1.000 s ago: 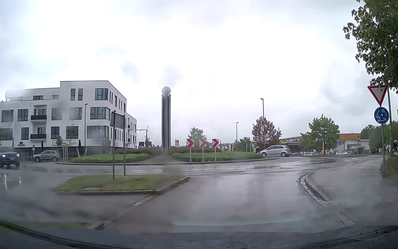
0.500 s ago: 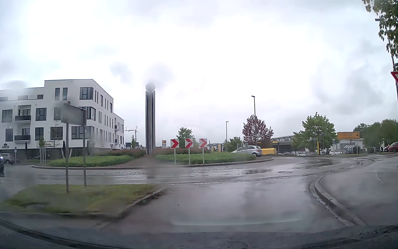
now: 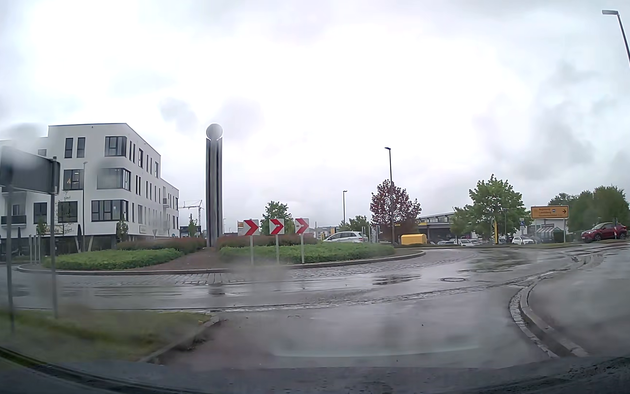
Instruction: Follow the waypoints while adhering to traffic rules and regulations
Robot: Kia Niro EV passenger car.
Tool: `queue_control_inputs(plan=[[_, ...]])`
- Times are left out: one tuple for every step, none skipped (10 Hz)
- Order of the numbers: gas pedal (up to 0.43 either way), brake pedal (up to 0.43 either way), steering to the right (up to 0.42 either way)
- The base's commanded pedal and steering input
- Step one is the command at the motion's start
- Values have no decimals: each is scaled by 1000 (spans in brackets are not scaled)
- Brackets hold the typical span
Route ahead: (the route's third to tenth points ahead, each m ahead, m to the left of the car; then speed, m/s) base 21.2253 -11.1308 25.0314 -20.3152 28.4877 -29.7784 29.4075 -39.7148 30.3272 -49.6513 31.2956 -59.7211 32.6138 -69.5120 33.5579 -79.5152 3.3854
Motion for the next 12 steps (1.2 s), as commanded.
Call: queue_control_inputs(plan=[[0, 207, 75], [0, 213, 75], [0, 213, 76], [0, 213, 76], [0, 213, 77], [0, 213, 78], [0, 213, 79], [0, 213, 79], [0, 207, 79], [0, 189, 79], [0, 116, 80], [0, 0, 81]])
